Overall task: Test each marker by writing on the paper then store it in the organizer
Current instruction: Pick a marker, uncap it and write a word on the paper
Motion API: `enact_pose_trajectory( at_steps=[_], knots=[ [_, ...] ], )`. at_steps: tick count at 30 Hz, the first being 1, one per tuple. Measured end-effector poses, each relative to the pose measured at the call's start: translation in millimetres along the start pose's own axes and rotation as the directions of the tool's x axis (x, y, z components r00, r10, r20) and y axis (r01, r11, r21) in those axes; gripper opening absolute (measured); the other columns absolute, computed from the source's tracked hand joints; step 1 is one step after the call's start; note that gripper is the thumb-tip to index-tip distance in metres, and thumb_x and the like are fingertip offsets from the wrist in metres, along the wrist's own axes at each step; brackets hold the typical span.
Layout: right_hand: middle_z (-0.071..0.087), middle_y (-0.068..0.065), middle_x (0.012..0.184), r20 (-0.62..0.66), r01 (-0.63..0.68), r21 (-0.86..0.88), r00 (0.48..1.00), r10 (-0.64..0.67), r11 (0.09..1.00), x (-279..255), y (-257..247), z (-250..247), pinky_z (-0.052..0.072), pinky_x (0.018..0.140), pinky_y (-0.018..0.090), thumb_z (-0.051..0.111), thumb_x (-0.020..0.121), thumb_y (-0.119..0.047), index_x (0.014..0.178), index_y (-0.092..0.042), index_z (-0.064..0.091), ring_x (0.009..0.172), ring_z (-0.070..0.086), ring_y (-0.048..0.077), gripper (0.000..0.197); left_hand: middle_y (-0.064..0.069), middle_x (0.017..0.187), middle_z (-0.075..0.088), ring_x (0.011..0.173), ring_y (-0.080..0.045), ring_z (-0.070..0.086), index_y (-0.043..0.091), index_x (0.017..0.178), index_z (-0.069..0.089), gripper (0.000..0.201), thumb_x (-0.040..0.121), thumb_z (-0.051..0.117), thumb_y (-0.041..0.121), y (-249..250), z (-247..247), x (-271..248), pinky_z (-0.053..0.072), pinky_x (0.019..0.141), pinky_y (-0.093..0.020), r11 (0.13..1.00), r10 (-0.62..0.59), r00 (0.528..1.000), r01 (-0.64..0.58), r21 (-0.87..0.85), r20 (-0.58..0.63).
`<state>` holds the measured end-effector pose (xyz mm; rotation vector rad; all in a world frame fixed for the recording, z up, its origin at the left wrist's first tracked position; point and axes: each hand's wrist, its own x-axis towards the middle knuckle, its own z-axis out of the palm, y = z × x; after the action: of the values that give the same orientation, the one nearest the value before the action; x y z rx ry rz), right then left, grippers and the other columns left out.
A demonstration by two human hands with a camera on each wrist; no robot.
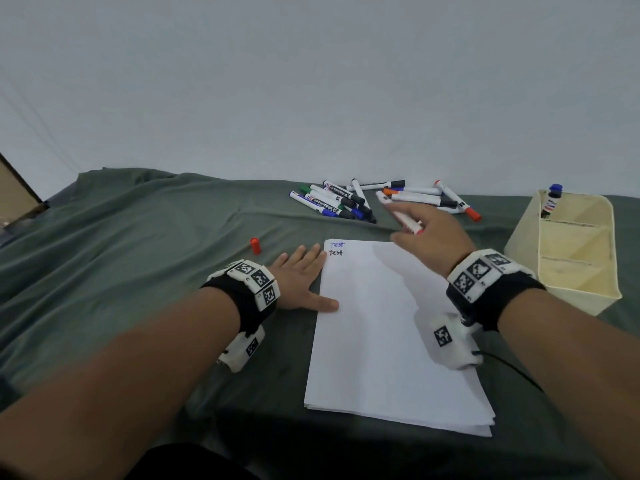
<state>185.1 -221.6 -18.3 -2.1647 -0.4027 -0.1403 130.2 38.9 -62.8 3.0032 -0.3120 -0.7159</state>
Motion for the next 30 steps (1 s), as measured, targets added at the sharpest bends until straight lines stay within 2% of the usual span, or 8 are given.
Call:
enact_pose_trajectory(
  at_steps=[2, 5, 7, 10, 13, 17, 21, 30],
  knots=[
    [0.061, -0.005, 0.085, -0.025, -0.097, 0.397, 0.993, 0.117, 0.913, 3, -5, 7, 0.045, 0.059, 0.024, 0.071, 0.087, -0.003, 0.124, -0.024, 0.072, 0.059, 0.051, 0.008, 0.043, 0.004, 0.160, -0.028, 0.148, -0.018, -0.022, 0.021, 0.154, -0.020, 0.116, 0.077, 0.040, 0.086, 0, 0, 0, -0.004, 0.122, -0.048, 1.000, -0.001, 1.000, 0.001, -0.006, 0.001],
    [0.051, 0.001, 0.070, 0.055, -0.217, 0.835, 0.947, 0.316, 0.505, 5, -14, 27, 0.035, 0.050, 0.021, 0.069, 0.094, -0.013, 0.121, -0.011, 0.073, 0.054, 0.041, 0.011, 0.027, 0.002, 0.160, -0.028, 0.148, -0.019, -0.022, 0.021, 0.154, -0.019, 0.116, 0.078, 0.042, 0.084, 2, 1, -1, -0.005, 0.122, -0.047, 1.000, -0.007, 1.000, 0.007, -0.010, -0.006],
    [0.048, -0.003, 0.063, 0.107, -0.273, 0.900, 0.893, 0.437, 0.339, 5, -17, 45, 0.036, 0.047, 0.020, 0.069, 0.096, -0.029, 0.109, -0.011, 0.074, 0.051, 0.041, 0.010, 0.023, 0.001, 0.161, -0.027, 0.148, -0.019, -0.022, 0.020, 0.154, -0.018, 0.116, 0.078, 0.042, 0.084, 2, 1, -1, -0.005, 0.122, -0.047, 1.000, -0.007, 1.000, 0.007, -0.011, -0.017],
    [0.056, 0.000, 0.059, 0.116, -0.326, 0.900, 0.818, 0.564, 0.288, 7, -17, 70, 0.047, 0.047, 0.022, 0.066, 0.097, -0.038, 0.093, -0.010, 0.069, 0.050, 0.051, 0.012, 0.029, 0.000, 0.161, -0.025, 0.149, -0.020, -0.021, 0.019, 0.155, -0.017, 0.117, 0.078, 0.043, 0.083, 3, 3, -1, -0.006, 0.121, -0.047, 1.000, -0.006, 0.999, 0.006, -0.009, -0.033],
    [0.065, 0.005, 0.063, 0.099, -0.318, 0.896, 0.823, 0.560, 0.310, 8, -10, 85, 0.056, 0.055, 0.024, 0.068, 0.097, -0.026, 0.087, -0.008, 0.065, 0.054, 0.062, 0.014, 0.020, 0.001, 0.161, -0.025, 0.148, -0.020, -0.021, 0.019, 0.155, -0.017, 0.117, 0.078, 0.044, 0.083, 2, 5, 1, -0.008, 0.121, -0.045, 1.000, -0.009, 0.999, 0.009, -0.010, -0.043],
    [0.071, 0.010, 0.071, 0.057, -0.303, 0.823, 0.886, 0.460, 0.481, 4, 7, 93, 0.060, 0.070, 0.027, 0.075, 0.087, -0.001, 0.091, -0.005, 0.069, 0.065, 0.068, 0.018, 0.008, 0.002, 0.161, -0.026, 0.148, -0.019, -0.023, 0.020, 0.154, -0.018, 0.118, 0.077, 0.044, 0.084, 1, 7, 4, -0.009, 0.120, -0.045, 1.000, -0.011, 0.999, 0.010, -0.016, -0.040],
    [0.071, 0.011, 0.070, 0.026, -0.268, 0.726, 0.931, 0.364, 0.633, 2, 14, 95, 0.059, 0.076, 0.036, 0.075, 0.086, -0.005, 0.083, -0.009, 0.069, 0.067, 0.065, 0.022, 0.008, 0.002, 0.161, -0.026, 0.148, -0.019, -0.022, 0.020, 0.154, -0.019, 0.120, 0.075, 0.044, 0.086, -1, 7, 6, -0.009, 0.120, -0.045, 1.000, -0.009, 0.999, 0.009, -0.020, -0.034],
    [0.075, 0.011, 0.075, 0.006, -0.221, 0.554, 0.965, 0.261, 0.803, 2, 17, 96, 0.061, 0.082, 0.044, 0.078, 0.084, -0.020, 0.082, -0.017, 0.070, 0.070, 0.072, 0.024, 0.009, 0.003, 0.161, -0.027, 0.148, -0.019, -0.023, 0.022, 0.154, -0.019, 0.121, 0.074, 0.045, 0.086, -2, 8, 7, -0.010, 0.120, -0.045, 1.000, -0.007, 0.999, 0.006, -0.019, -0.032]
  ],
)
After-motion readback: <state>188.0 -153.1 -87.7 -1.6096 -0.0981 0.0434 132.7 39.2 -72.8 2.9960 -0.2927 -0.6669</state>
